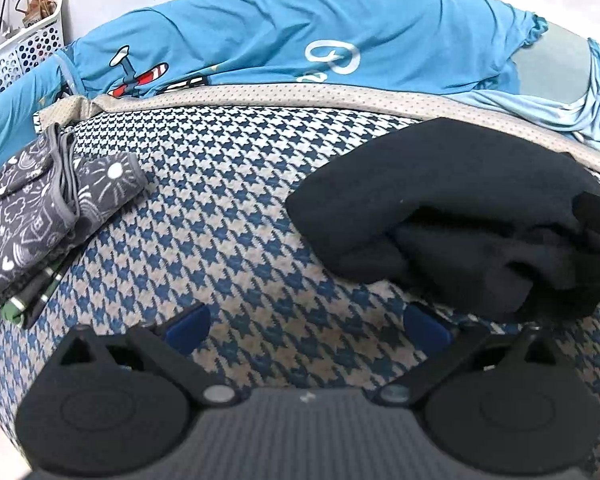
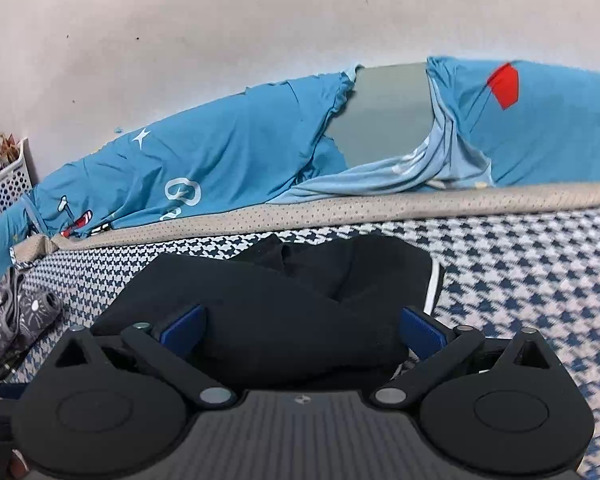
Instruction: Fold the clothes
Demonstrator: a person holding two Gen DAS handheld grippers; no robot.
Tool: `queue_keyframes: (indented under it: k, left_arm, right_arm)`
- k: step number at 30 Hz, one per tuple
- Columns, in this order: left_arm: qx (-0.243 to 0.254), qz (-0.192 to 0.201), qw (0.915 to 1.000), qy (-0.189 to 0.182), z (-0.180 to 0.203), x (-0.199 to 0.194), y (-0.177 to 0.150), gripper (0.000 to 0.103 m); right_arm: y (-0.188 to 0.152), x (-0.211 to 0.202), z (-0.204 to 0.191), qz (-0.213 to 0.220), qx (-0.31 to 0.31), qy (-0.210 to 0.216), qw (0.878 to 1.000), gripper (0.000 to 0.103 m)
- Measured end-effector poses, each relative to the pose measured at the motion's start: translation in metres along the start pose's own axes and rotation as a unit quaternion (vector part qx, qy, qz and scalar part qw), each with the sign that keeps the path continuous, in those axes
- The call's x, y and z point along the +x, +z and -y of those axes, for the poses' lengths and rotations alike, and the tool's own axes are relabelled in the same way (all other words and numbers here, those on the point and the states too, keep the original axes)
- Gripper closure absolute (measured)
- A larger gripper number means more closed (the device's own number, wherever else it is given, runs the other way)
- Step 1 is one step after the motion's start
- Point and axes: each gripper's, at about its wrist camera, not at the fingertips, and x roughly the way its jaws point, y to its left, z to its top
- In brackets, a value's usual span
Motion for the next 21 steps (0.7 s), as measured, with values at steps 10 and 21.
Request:
queue_keyframes:
  k: [10,21]
  left_arm:
    - [-0.009,-0.002,0.9999,0.007,-0.007,0.0,0.002,0.0]
    - [-0.023,0.022,0.9992,0.026,-0.023,-0.008,0.007,0.0]
  right_arm:
    - [-0.01,0.004,-0.003,-0.008,0.009,0.037,0.999,0.05]
    - [-0.013,-0.023,-0.028,0.011,-0.058,0.082,0.995,0.082]
